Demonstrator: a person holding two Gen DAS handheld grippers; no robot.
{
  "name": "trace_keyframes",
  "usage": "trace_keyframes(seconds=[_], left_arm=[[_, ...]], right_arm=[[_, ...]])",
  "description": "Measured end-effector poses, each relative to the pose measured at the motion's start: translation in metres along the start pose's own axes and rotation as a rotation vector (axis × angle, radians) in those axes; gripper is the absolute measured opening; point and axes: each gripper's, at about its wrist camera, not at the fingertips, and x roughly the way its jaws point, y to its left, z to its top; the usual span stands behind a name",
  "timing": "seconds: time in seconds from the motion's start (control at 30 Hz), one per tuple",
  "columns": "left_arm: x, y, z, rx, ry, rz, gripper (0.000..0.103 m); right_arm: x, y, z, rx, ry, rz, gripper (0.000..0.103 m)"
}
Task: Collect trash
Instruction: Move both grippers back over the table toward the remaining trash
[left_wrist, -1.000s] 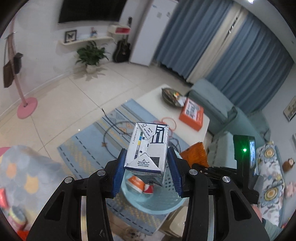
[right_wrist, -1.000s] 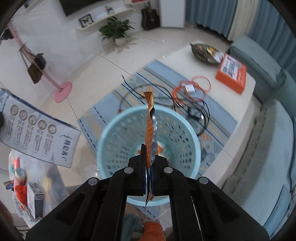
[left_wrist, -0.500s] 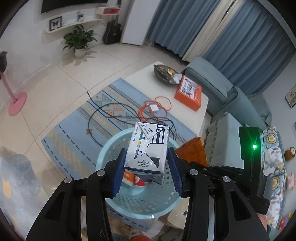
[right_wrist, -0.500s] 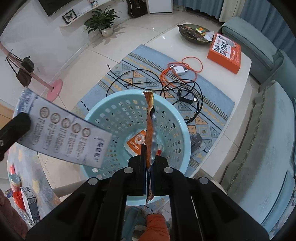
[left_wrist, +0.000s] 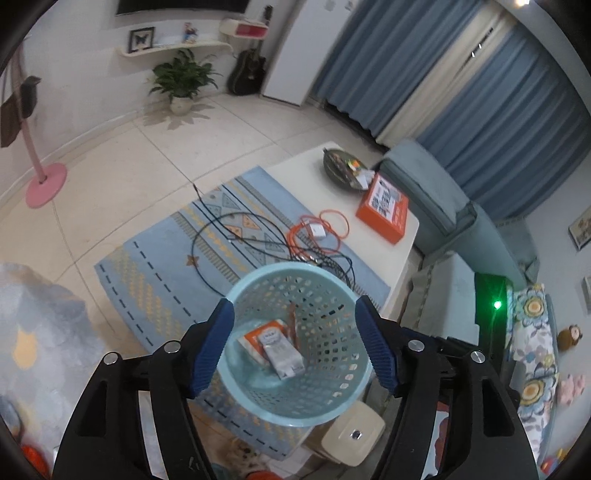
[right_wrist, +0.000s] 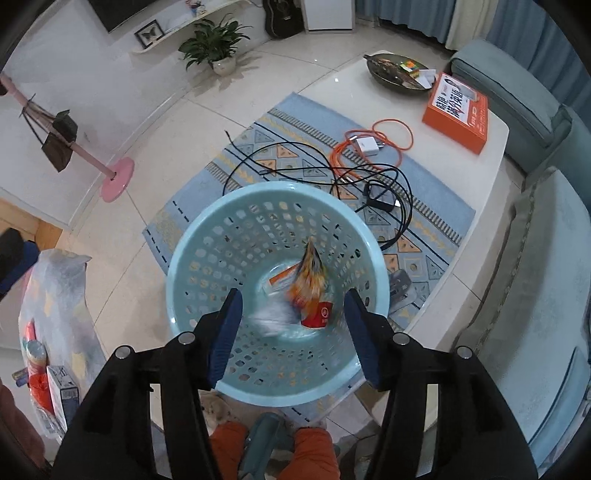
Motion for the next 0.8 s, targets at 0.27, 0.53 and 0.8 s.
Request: trace_keyframes(seconds=[0.27,0.53,0.8], left_arm=[[-0.072,0.020,-0.007,-0.049,-0.119,0.031,0.069],[-0.159,0.065,-0.031,-0.147,-0.253,0.133,0.071],[-0.237,0.144,-0.083,-0.313,-0.322,0.340,0.073]], right_arm=[[-0.036,0.051,0.000,-0.107,-0.061,0.079,0.054],[-0.090,0.150,-0.005,-0.331,-0.171,0.201,0.054],[-0.098,0.244,-0.042,-0.546,-0.164,0.302,0.057]])
